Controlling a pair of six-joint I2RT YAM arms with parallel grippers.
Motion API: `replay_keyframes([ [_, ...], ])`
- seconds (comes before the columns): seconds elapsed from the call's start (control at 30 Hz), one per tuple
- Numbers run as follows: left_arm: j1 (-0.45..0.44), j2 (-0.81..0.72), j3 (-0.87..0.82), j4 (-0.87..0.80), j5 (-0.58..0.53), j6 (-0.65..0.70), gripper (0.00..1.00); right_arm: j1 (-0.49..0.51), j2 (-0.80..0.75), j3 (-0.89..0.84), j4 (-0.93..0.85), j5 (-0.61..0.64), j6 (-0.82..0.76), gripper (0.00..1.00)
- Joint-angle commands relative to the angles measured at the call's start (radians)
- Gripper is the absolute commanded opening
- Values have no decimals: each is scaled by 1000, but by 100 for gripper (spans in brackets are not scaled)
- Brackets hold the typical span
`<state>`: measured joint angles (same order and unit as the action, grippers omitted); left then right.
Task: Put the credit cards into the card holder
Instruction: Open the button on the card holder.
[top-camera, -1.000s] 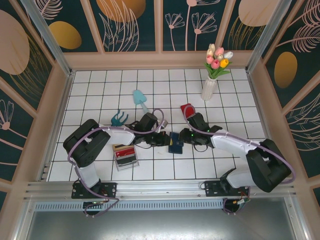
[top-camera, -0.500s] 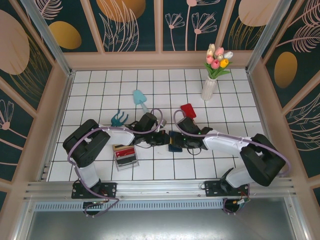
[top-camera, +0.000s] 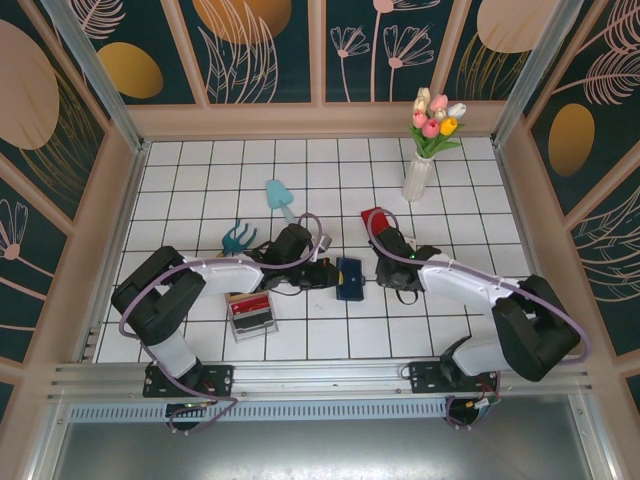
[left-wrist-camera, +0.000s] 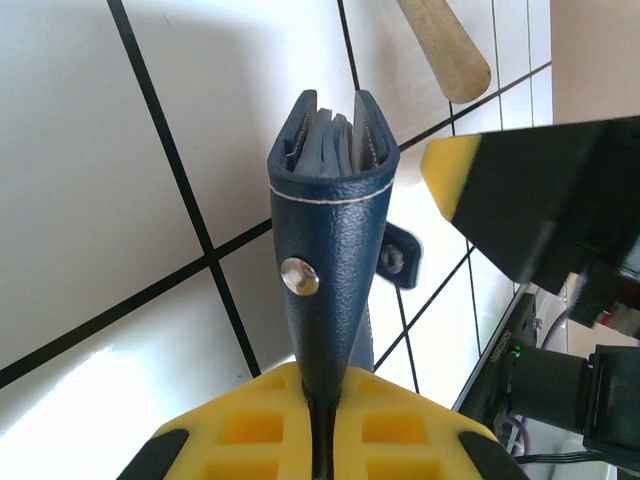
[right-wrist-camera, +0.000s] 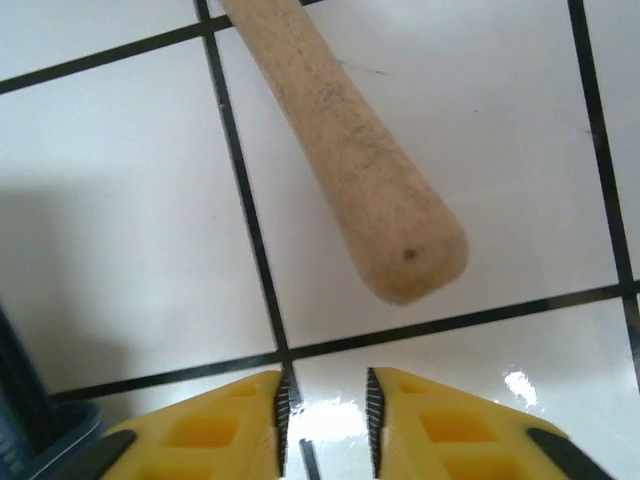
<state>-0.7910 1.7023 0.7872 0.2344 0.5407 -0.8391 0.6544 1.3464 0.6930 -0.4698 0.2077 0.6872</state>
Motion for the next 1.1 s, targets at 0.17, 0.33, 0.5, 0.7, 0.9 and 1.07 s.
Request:
replay_keyframes([
  [0.17, 3, -7, 1, -23, -2, 20, 0, 11, -82, 11, 138, -291, -37, 52],
  [0.33, 3, -5, 7, -25, 1, 20, 0, 59, -9, 36, 195, -348, -41, 61],
  [0.5, 3, -2, 11, -31, 1, 21, 1, 74, 97, 50, 143, -258, -47, 57],
  [0.7, 3, -15, 12, -103, -51, 43, 4, 64, 102, 22, 71, -148, -51, 28],
  [0.9, 3, -56, -40, -133, -75, 36, 6, 18, 17, -36, 39, -161, -89, 8],
  [1.07, 2, -102, -95, -133, -42, 30, 8, 9, -8, -75, 51, -293, -165, 4],
])
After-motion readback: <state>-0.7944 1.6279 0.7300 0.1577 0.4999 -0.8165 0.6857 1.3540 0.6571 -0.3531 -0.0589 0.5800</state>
